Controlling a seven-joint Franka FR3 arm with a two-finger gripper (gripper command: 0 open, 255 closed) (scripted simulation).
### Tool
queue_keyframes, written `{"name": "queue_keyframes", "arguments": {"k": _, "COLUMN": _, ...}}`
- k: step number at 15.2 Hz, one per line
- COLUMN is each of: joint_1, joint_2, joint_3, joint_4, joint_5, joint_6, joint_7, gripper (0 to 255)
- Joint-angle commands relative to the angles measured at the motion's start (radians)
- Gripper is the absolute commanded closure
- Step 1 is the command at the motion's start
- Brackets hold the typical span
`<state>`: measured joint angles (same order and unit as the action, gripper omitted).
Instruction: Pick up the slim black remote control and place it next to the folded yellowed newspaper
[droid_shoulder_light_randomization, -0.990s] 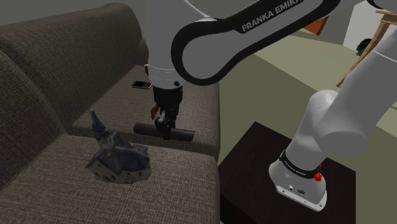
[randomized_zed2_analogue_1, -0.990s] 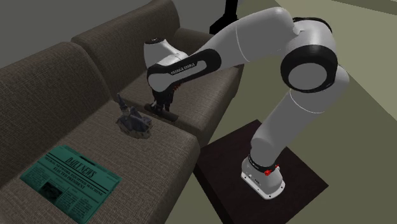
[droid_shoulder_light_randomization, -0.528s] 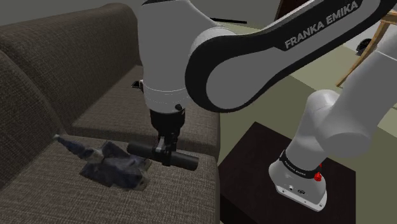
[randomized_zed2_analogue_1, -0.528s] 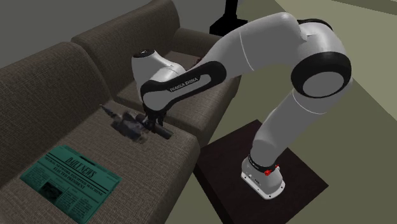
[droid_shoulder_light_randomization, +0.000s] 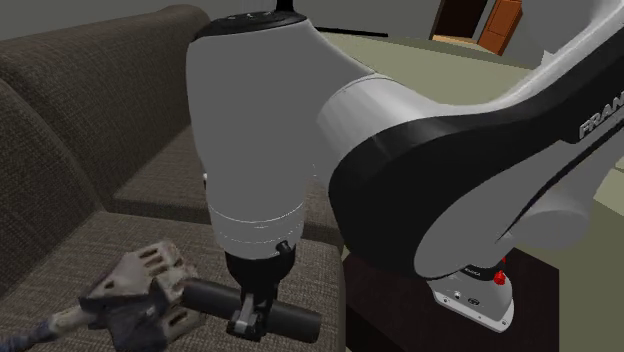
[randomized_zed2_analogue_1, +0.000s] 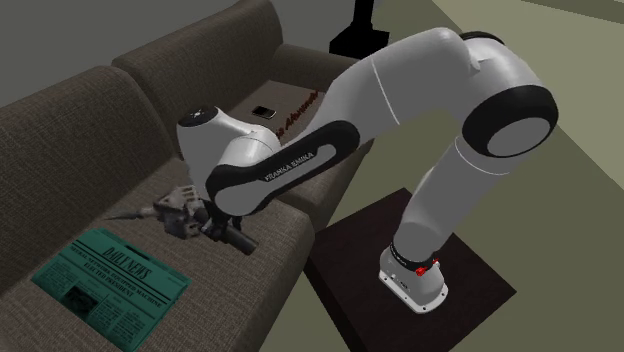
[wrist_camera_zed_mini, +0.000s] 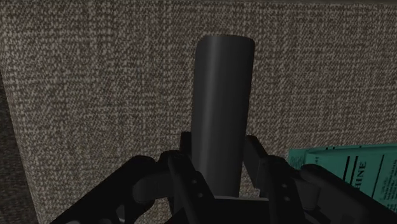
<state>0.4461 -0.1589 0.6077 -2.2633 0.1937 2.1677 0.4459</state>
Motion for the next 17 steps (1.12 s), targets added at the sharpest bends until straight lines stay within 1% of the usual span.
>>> {"name": "queue_keyframes", "arguments": {"k": 1, "joint_1": 0.021, "joint_2": 0.007, "joint_3": 0.033, "joint_4": 0.008, "joint_5": -0.002, "joint_6": 0.004, "joint_7": 0.057, "gripper": 255}}
{"name": "queue_keyframes", "arguments": {"k": 6, "joint_1": 0.063, "joint_2": 0.083, "joint_3": 0.119, "joint_4": 0.079, "joint_5": -0.059, "joint_6": 0.01, "joint_7": 0.219, "gripper": 255}}
{"name": "queue_keyframes", "arguments": {"k": 11, "joint_1": 0.118, "joint_2": 0.198, "joint_3": 0.191, "joint_4": 0.179, "joint_5": -0.164, "joint_6": 0.007, "joint_7": 0.404, "gripper": 255}}
{"name": "queue_keyframes", "arguments": {"k": 13, "joint_1": 0.149, "joint_2": 0.255, "joint_3": 0.212, "joint_4": 0.227, "joint_5": -0.219, "joint_6": -0.001, "joint_7": 0.482, "gripper": 255}}
{"name": "queue_keyframes", "arguments": {"k": 15, "joint_1": 0.191, "joint_2": 0.316, "joint_3": 0.223, "joint_4": 0.281, "joint_5": -0.277, "joint_6": -0.013, "joint_7": 0.56, "gripper": 255}}
{"name": "queue_keyframes", "arguments": {"k": 16, "joint_1": 0.207, "joint_2": 0.334, "joint_3": 0.222, "joint_4": 0.298, "joint_5": -0.293, "joint_6": -0.018, "joint_7": 0.581, "gripper": 255}}
{"name": "queue_keyframes", "arguments": {"k": 17, "joint_1": 0.21, "joint_2": 0.341, "joint_3": 0.22, "joint_4": 0.291, "joint_5": -0.3, "joint_6": -0.006, "joint_7": 0.585, "gripper": 255}}
